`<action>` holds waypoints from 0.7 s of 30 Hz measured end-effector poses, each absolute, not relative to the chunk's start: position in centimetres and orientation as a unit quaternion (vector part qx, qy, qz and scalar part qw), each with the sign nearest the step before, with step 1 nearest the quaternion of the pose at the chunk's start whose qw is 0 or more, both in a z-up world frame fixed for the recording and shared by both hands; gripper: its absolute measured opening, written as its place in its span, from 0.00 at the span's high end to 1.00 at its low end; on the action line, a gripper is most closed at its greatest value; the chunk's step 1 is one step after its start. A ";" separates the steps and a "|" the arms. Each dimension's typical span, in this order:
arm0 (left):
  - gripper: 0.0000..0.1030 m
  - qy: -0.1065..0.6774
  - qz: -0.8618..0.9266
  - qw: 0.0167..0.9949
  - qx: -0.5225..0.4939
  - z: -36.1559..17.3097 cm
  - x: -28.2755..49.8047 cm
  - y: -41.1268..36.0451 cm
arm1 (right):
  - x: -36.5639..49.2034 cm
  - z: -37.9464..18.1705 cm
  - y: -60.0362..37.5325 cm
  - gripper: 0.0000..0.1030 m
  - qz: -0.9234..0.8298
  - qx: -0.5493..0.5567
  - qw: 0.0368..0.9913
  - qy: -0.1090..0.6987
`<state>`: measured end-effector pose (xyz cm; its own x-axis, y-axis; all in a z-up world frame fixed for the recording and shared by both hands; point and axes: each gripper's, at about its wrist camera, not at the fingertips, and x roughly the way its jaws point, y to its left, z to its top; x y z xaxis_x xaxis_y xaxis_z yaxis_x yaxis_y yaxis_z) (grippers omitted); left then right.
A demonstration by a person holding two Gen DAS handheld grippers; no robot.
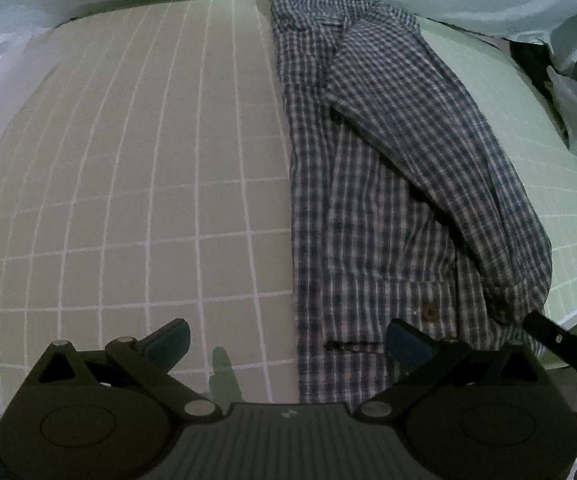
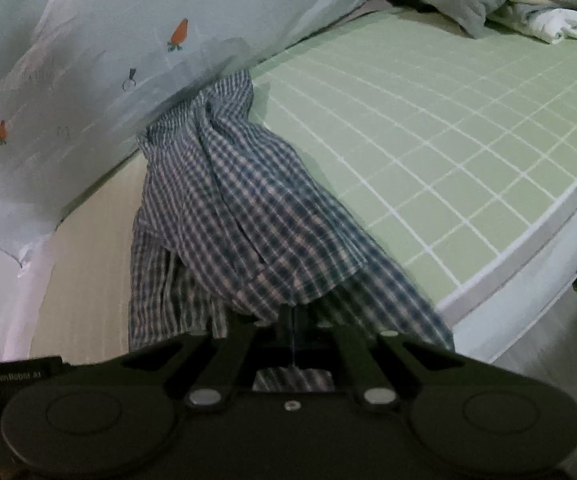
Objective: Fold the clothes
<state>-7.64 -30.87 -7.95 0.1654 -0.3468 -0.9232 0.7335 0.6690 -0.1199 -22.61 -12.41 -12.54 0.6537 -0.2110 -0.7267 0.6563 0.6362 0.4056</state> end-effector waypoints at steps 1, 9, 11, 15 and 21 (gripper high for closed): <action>0.00 0.535 -0.364 0.741 0.182 -8.2 -7.7 -31.0 | -22.6 -12.6 -12.3 0.99 -0.255 0.338 0.843 0.332; 0.00 0.537 -0.351 0.747 0.171 -8.6 -9.2 -32.7 | -22.1 -11.5 -13.3 0.57 -0.245 0.282 0.859 0.350; 0.00 0.543 -0.341 0.748 0.172 -8.9 -9.4 -33.1 | -22.1 -11.2 -13.7 0.52 -0.240 0.266 0.865 0.352; 0.00 0.561 -0.325 0.744 0.162 -9.8 -9.6 -33.6 | -21.1 -11.1 -14.2 0.23 -0.224 0.212 0.875 0.373; 0.00 0.576 -0.306 0.741 0.161 -10.9 -10.2 -34.2 | -20.3 -13.1 -16.1 0.16 -0.199 0.204 0.861 0.421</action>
